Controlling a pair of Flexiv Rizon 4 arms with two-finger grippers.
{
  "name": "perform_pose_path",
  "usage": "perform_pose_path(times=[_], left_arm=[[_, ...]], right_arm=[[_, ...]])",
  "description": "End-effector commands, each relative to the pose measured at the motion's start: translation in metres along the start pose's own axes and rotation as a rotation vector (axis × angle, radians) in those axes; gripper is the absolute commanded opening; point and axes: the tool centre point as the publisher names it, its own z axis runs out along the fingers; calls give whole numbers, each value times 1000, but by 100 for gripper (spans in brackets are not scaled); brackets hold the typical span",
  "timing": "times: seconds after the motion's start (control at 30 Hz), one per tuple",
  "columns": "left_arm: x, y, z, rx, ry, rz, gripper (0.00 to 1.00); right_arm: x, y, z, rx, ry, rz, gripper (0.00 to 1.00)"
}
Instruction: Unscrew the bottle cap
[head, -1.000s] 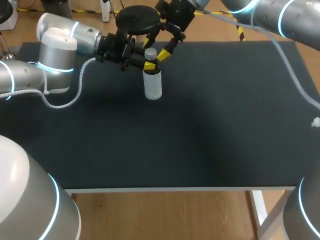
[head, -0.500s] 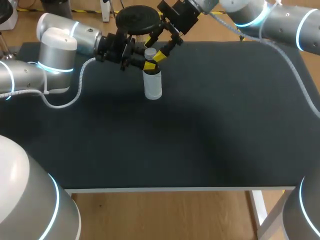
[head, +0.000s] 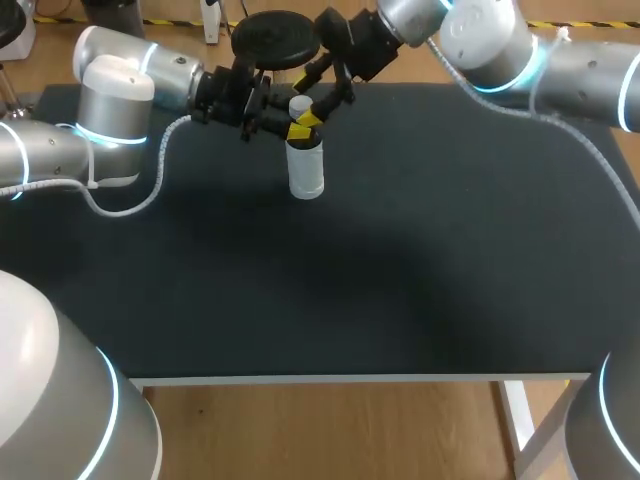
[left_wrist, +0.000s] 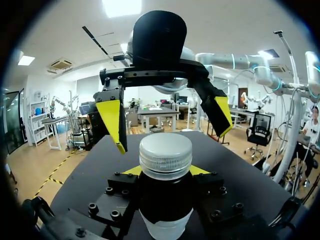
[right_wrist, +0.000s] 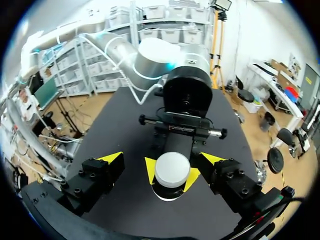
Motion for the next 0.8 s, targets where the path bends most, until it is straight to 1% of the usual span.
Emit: perform_pose_path(times=[0.03,0.1,0.27,0.43,0.6,0.8], left_arm=[[-1,0,0,0,2,-1,0],[-1,0,0,0,2,-1,0],[-1,0,0,0,2,-1,0],[-1,0,0,0,2,-1,0],[-1,0,0,0,2,-1,0],[-1,0,0,0,2,-1,0]], right_arm=[[2,-4,0,-11,-116,9,100],[-2,-7,1,-13,-108,18,100],[-10,-11,2,-58,-70,27,100],[-18,-11,1,-74,-53,32,100],[-18,-8,3,-90,-51,41,100],[-16,-4,5,-89,-60,43,100]])
